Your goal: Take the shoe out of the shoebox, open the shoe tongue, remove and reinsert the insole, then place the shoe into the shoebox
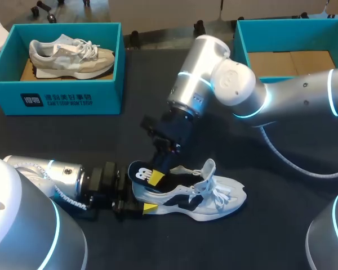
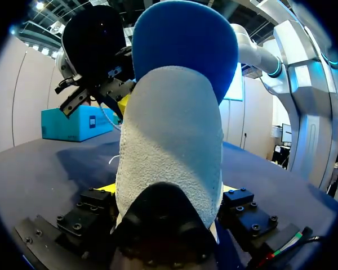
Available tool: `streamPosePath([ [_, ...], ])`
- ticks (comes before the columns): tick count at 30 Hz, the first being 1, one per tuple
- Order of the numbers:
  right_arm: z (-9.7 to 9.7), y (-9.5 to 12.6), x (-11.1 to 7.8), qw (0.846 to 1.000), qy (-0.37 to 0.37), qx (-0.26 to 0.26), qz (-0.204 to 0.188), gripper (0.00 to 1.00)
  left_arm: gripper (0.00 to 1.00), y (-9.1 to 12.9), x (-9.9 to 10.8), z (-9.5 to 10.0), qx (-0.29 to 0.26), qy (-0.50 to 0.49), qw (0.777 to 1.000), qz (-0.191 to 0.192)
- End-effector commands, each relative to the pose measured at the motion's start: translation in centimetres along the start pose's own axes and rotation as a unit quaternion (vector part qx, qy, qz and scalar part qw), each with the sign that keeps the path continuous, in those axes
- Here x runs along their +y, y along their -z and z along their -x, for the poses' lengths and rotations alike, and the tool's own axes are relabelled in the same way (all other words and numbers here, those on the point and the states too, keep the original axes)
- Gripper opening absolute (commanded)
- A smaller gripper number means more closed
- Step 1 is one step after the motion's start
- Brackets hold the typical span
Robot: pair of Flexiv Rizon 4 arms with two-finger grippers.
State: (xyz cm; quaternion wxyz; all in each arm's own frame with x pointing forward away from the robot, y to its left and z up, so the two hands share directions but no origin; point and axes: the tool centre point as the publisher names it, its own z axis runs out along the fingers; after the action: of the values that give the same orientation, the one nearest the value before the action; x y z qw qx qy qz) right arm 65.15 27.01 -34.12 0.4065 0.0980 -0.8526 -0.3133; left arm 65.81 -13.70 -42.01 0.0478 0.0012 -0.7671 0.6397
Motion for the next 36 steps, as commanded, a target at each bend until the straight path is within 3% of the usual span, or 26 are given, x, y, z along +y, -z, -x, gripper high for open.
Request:
streamPosePath([
  [1,-0.4,0.2,-0.6,1.0,0.003,-0.006,-0.001,0.27,0.0,0.0,0.4,0.2,-0.001,0.0,1.0,0.001],
  [12,-0.1,0.9,-0.8,1.0,0.005,0.001,-0.01,0.23,0.0,0.0,0.4,0.2,-0.001,0.0,1.0,0.001],
  [15,0.2,0.7,-0.9,1.0,0.007,0.003,-0.009,0.0,0.0,0.0,0.4,0.2,-0.001,0.0,1.0,0.001],
  [21,0.2,0.9,-0.2,1.0,0.011,0.002,-0.014,0.0,0.0,0.0,0.4,0.2,-0.001,0.0,1.0,0.001],
  [27,-0.1,1.8,2.1,0.999,0.021,-0.005,-0.031,0.0,0.0,0.0,0.4,0.2,-0.001,0.0,1.0,0.001],
  [34,-0.7,3.2,4.9,0.996,0.077,-0.039,-0.001,0.0,0.0,0.0,0.4,0.2,-0.001,0.0,1.0,0.001],
  [36,-0.7,3.2,4.9,0.996,0.077,-0.039,-0.001,0.0,0.0,0.0,0.4,0.2,-0.001,0.0,1.0,0.001],
])
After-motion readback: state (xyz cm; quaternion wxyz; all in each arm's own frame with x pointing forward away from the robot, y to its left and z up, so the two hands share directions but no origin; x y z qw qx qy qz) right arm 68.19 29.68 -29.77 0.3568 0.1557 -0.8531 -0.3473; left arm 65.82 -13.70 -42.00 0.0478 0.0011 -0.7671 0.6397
